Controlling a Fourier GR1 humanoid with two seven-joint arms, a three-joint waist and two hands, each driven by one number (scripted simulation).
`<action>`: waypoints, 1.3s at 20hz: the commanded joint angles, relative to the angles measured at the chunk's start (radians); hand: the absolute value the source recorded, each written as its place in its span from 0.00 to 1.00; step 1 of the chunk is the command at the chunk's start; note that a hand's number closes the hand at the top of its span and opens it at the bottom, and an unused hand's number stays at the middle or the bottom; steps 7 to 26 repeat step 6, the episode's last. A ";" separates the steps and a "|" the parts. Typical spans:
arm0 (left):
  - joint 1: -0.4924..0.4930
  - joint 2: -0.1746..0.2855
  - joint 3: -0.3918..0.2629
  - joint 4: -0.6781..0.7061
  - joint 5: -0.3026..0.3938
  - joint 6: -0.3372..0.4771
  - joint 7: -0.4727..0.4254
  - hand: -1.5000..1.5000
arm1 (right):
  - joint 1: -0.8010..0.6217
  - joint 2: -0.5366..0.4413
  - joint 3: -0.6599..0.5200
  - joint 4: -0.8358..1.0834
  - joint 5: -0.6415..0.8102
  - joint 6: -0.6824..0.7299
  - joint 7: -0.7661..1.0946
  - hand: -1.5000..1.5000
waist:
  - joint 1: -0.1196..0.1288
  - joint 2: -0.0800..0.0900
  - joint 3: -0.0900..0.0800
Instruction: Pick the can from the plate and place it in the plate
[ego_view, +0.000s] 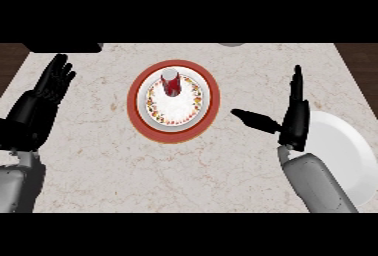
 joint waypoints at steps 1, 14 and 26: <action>-0.032 -0.039 -0.028 0.007 -0.043 0.025 0.021 0.50 | 0.144 -0.024 0.015 -0.144 0.048 0.022 0.013 0.00 | 0.002 0.001 0.000; -0.040 0.007 0.045 0.013 0.014 -0.042 0.034 0.50 | 0.179 -0.066 -0.036 -0.163 0.116 0.052 0.027 0.00 | 0.007 0.003 0.000; -0.040 0.007 0.045 0.013 0.014 -0.042 0.034 0.50 | 0.179 -0.066 -0.036 -0.163 0.116 0.052 0.027 0.00 | 0.007 0.003 0.000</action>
